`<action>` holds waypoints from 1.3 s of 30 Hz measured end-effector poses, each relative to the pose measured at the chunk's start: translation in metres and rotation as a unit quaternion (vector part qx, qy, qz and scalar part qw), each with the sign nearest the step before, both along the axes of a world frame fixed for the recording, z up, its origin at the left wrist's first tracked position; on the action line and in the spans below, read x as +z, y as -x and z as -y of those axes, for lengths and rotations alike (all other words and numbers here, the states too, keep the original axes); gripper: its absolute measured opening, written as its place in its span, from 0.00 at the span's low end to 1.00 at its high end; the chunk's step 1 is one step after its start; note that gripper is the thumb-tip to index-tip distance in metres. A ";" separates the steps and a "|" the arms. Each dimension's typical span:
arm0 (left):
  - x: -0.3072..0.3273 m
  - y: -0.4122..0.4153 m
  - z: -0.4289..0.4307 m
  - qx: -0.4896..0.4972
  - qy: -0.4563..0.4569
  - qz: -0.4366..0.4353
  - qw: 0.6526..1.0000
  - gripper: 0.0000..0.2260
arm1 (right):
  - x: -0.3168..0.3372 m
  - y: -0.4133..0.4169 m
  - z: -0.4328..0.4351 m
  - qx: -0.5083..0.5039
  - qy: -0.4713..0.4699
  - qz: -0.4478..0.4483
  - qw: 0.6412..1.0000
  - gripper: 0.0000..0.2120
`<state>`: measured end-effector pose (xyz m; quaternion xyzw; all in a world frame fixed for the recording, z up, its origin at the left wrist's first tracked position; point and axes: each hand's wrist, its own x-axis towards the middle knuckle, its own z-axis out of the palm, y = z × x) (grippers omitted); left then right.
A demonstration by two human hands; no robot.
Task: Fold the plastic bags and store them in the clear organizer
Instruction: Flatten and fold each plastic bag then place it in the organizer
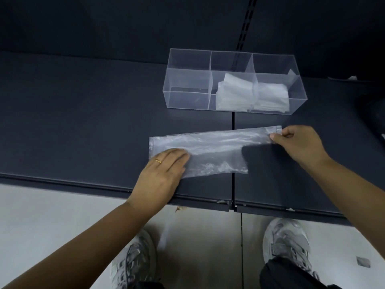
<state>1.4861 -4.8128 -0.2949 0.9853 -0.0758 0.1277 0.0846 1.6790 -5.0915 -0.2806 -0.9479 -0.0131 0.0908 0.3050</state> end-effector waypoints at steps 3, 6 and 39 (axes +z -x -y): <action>-0.003 -0.003 -0.001 0.056 0.015 -0.094 0.994 0.24 | 0.000 -0.001 -0.001 -0.002 -0.007 -0.010 1.000 0.12; -0.010 -0.004 -0.006 0.088 -0.011 -0.138 0.986 0.31 | 0.002 -0.003 -0.003 -0.009 0.008 -0.026 1.000 0.12; 0.004 -0.012 -0.009 0.055 -0.025 -0.188 0.980 0.46 | -0.003 0.055 -0.010 0.285 0.019 0.170 0.943 0.20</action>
